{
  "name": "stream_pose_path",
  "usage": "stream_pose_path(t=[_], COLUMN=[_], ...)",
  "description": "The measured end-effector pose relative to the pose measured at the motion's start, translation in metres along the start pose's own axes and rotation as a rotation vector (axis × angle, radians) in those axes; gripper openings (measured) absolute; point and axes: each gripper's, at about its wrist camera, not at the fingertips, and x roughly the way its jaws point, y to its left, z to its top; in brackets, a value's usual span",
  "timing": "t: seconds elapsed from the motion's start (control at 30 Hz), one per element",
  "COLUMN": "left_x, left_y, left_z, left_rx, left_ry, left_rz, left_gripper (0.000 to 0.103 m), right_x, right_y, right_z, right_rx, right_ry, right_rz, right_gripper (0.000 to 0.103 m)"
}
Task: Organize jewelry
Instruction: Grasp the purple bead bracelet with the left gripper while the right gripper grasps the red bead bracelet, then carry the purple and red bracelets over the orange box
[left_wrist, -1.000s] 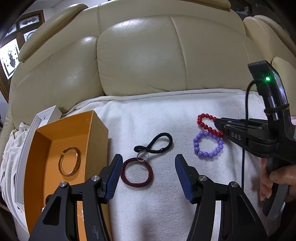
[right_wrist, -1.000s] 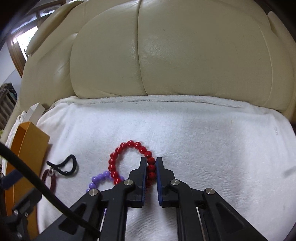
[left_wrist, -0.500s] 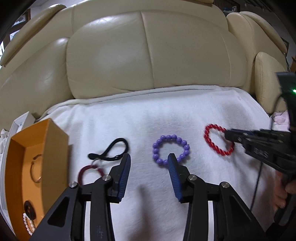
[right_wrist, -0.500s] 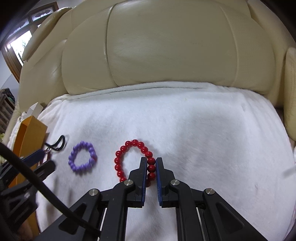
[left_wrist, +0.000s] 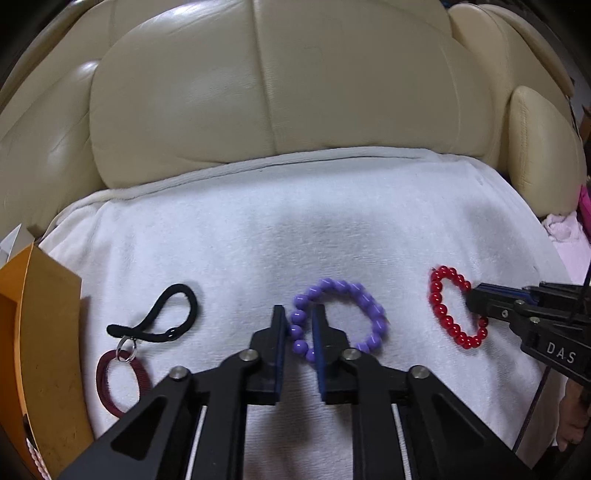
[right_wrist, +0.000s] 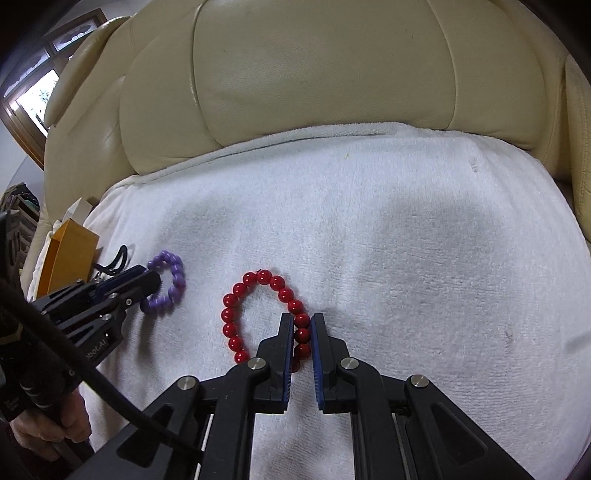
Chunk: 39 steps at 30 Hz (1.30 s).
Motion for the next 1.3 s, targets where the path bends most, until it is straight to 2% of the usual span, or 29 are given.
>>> stream_pose_path(t=[0.23,0.3,0.37,0.5,0.7,0.93,1.1,1.3], left_x=[0.000,0.000,-0.003,-0.006,-0.018,-0.064,-0.095,-0.152], left_y=[-0.001,-0.003,-0.006,-0.012,-0.019,-0.011,0.008,0.045], left_z=[-0.003,-0.004,-0.006,-0.009,-0.010,-0.011,-0.019,-0.035], left_rx=[0.052,0.064,0.074,0.079,0.085,0.063,0.025,-0.046], left_ry=[-0.008,-0.011,-0.019,-0.032,-0.066,-0.148,-0.184,-0.280], left_rz=[0.020,0.032,0.045,0.048,0.064,0.054,0.069,0.099], left_gripper=[0.011,0.014,0.015,0.012,0.009,0.009,0.009,0.009], right_x=[0.010,0.011,0.011,0.009,-0.009,-0.036,-0.053,-0.066], right_y=[0.013,0.016,0.019,0.027,0.029,0.029,0.042,0.076], right_z=[0.000,-0.002,-0.002,-0.004,0.002,0.006,0.005,-0.002], right_rx=[-0.042,-0.060,-0.086,-0.113,-0.097,-0.059,-0.060,-0.089], right_ry=[-0.012,-0.024,-0.035,-0.058,-0.124,-0.195,-0.230,-0.261], right_rz=[-0.040,-0.043,-0.063,-0.077,-0.038,0.054,0.097,0.168], right_gripper=[0.013,0.014,0.011,0.011,0.011,0.011,0.011,0.011])
